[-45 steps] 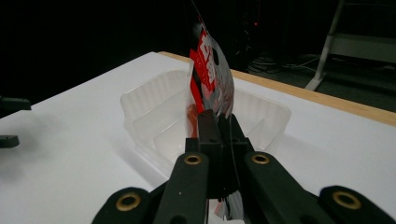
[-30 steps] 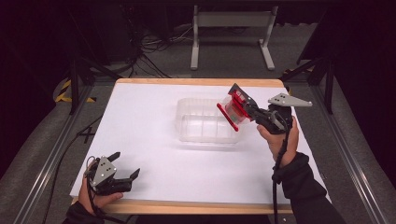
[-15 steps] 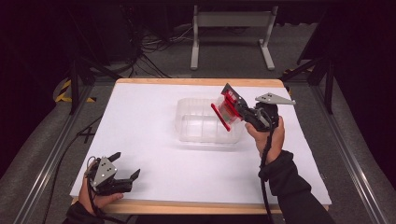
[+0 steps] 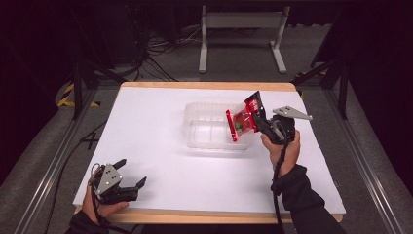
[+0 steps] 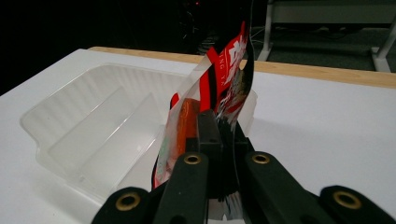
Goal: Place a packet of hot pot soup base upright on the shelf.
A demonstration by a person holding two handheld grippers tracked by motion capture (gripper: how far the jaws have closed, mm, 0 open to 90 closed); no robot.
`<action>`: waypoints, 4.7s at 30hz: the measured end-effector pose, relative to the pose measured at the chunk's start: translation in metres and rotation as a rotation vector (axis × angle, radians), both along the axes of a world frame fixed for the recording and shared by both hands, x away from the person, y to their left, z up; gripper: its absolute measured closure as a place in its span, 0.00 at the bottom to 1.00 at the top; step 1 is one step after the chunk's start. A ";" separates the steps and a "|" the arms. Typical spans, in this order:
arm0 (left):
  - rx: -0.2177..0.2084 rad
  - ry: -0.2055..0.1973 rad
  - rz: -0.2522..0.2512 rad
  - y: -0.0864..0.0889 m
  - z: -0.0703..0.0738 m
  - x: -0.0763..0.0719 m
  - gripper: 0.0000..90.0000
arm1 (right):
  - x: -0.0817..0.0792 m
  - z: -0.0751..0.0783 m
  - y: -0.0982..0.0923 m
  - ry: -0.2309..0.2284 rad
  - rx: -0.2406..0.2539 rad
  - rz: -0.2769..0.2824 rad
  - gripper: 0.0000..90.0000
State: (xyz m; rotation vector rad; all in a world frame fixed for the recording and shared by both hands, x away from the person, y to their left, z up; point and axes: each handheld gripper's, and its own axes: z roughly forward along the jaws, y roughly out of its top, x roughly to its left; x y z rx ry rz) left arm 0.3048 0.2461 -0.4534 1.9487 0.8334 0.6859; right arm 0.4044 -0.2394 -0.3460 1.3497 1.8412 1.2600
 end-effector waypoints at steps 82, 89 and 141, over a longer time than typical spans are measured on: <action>0.021 0.006 -0.012 -0.002 -0.001 -0.001 0.13 | 0.021 -0.016 0.028 0.055 -0.150 0.164 0.88; 0.026 0.008 -0.014 -0.002 -0.001 -0.001 0.14 | 0.017 -0.012 0.027 0.059 -0.193 0.210 0.87; 0.043 0.013 -0.015 -0.004 -0.002 -0.002 0.14 | -0.039 0.011 -0.009 -0.022 -0.370 0.432 0.81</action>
